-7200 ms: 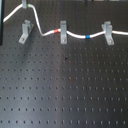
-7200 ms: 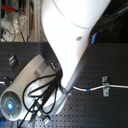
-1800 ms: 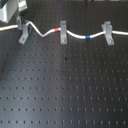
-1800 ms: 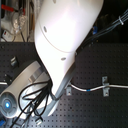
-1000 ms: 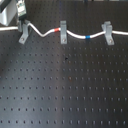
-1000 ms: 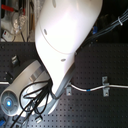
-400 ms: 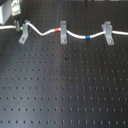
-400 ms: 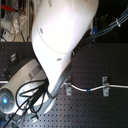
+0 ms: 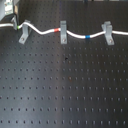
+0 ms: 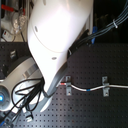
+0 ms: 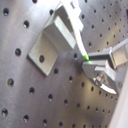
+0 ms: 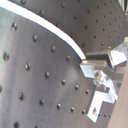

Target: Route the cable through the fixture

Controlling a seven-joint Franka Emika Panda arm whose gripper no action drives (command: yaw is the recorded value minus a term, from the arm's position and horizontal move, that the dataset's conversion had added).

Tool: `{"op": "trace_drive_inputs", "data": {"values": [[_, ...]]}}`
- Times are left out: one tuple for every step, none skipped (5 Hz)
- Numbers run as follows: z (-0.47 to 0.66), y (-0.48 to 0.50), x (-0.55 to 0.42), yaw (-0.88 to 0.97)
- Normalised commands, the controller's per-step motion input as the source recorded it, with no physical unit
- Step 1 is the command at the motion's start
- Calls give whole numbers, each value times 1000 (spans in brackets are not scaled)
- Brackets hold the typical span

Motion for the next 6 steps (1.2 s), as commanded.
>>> {"op": "trace_drive_inputs", "data": {"values": [[63, 36, -181, 191], [55, -1, -79, 151], [72, -13, -70, 103], [1, -43, -28, 0], [60, -101, -67, 0], [0, -21, -14, 0]]}}
